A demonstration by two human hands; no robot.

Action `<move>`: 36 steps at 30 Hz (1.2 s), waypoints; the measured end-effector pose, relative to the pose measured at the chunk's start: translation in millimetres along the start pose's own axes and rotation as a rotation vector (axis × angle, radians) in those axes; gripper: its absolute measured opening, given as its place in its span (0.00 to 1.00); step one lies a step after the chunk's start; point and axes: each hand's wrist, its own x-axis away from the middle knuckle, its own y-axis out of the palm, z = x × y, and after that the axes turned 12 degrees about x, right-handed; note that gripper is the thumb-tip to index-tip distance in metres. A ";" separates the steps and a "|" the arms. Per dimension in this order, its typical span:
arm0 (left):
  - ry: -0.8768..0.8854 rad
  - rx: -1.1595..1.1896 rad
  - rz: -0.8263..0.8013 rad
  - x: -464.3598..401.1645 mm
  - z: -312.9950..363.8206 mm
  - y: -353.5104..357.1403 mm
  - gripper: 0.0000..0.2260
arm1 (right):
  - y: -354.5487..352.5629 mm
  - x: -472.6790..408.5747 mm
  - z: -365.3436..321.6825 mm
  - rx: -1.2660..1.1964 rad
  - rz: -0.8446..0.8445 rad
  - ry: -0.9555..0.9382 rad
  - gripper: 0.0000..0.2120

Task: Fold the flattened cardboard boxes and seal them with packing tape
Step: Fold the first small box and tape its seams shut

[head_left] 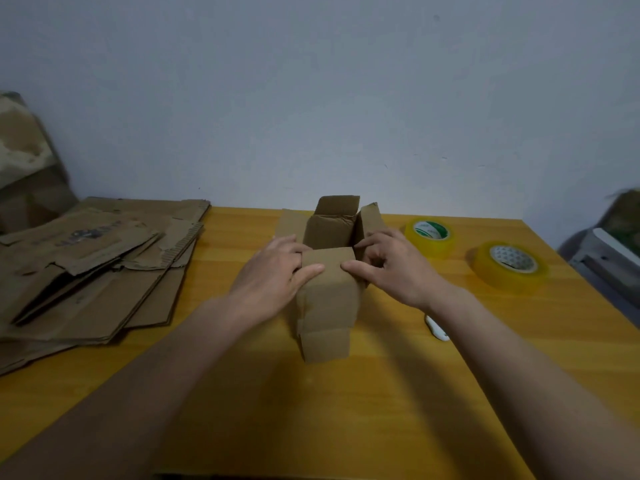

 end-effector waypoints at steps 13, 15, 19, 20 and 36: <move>-0.082 -0.178 -0.054 -2.4 -11.8 22.5 0.23 | 11.2 -17.7 -4.0 0.061 -0.104 0.069 0.37; -0.112 -0.140 -0.066 -3.8 -7.0 21.5 0.27 | 11.1 -30.9 -5.2 -0.035 -0.138 0.128 0.47; -0.230 -0.021 -0.040 -8.1 -6.3 23.2 0.35 | 13.4 -55.1 -8.3 -0.069 -0.172 0.199 0.56; -0.251 0.003 -0.033 -8.3 -7.9 24.3 0.37 | 14.6 -59.1 -8.6 -0.068 -0.179 0.193 0.56; -0.314 0.581 0.196 -1.5 0.3 26.2 0.55 | 25.4 -42.0 -12.3 0.348 -0.336 0.061 0.42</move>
